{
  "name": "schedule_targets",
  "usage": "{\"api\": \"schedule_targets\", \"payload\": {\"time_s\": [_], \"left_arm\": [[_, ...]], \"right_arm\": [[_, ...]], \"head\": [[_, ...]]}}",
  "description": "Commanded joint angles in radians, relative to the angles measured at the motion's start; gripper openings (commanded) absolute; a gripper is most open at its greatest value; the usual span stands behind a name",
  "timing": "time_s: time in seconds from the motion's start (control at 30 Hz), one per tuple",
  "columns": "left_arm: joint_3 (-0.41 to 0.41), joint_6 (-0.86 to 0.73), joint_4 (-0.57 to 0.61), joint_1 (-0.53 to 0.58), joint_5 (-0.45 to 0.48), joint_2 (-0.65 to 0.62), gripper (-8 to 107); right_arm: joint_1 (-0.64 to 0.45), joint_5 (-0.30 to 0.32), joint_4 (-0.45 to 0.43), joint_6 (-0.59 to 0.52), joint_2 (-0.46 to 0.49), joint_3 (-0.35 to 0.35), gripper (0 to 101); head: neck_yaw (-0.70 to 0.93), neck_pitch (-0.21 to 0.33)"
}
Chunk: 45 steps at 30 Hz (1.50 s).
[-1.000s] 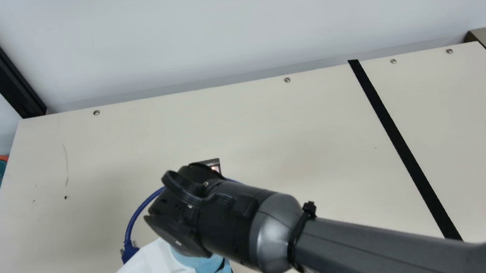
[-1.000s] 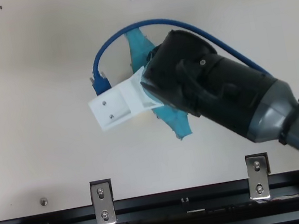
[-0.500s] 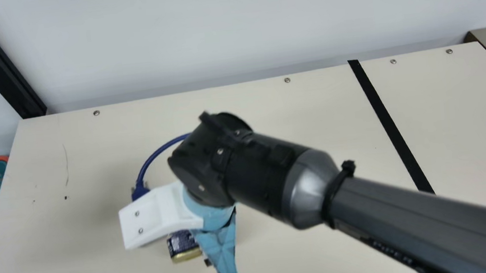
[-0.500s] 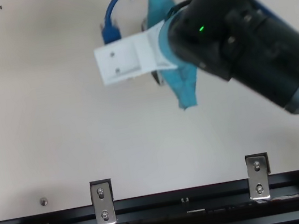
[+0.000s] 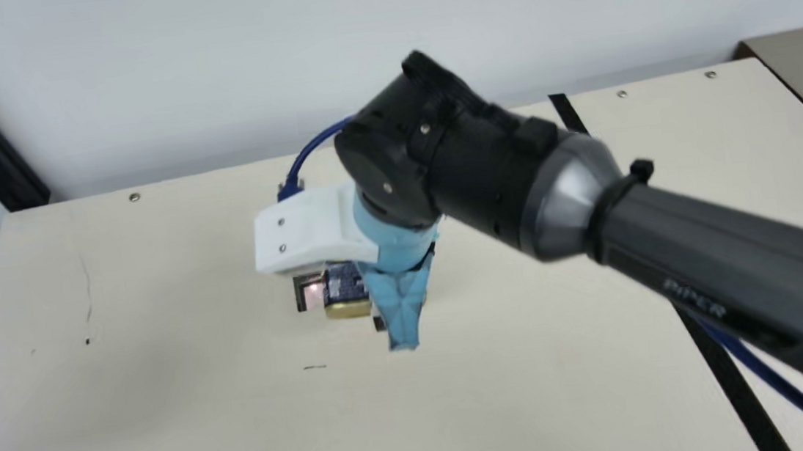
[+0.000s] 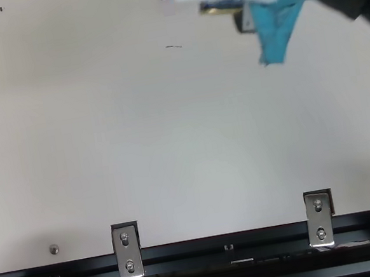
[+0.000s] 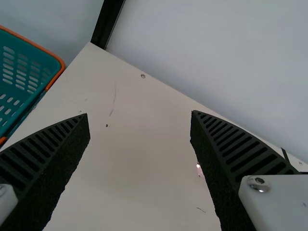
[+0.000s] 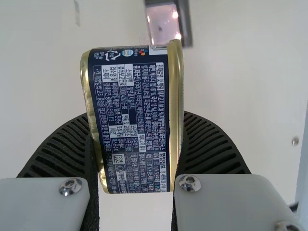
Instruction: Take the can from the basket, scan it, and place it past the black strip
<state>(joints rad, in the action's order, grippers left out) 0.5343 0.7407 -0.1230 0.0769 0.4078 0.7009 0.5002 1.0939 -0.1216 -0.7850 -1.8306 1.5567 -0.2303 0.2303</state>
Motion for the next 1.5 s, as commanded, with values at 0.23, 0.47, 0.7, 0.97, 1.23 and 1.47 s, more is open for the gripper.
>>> {"api": "schedule_targets", "payload": {"time_s": [0.23, 0.47, 0.7, 0.97, 1.23, 1.47], "left_arm": [[0.0, 0.0, 0.0, 0.0, 0.0, 0.0, 90], [0.0, 0.0, 0.0, 0.0, 0.0, 0.0, 90], [0.0, 0.0, 0.0, 0.0, 0.0, 0.0, 90], [0.0, 0.0, 0.0, 0.0, 0.0, 0.0, 90], [0.0, 0.0, 0.0, 0.0, 0.0, 0.0, 90], [0.0, 0.0, 0.0, 0.0, 0.0, 0.0, 90]], "right_arm": [[-0.17, 0.005, -0.056, 0.064, 0.033, -0.04, 0], [-0.292, -0.005, -0.077, 0.088, 0.06, -0.089, 0], [-0.406, -0.027, -0.086, 0.094, 0.085, -0.13, 0], [-0.517, -0.051, -0.115, 0.098, 0.095, -0.149, 0], [-0.621, -0.065, -0.136, 0.075, 0.068, -0.128, 0], [-0.709, -0.075, -0.155, 0.049, 0.016, -0.089, 0]], "head": [[-0.15, -0.017], [-0.271, -0.035], [-0.362, -0.043], [-0.362, -0.043], [-0.362, -0.043], [-0.362, -0.043]]}}
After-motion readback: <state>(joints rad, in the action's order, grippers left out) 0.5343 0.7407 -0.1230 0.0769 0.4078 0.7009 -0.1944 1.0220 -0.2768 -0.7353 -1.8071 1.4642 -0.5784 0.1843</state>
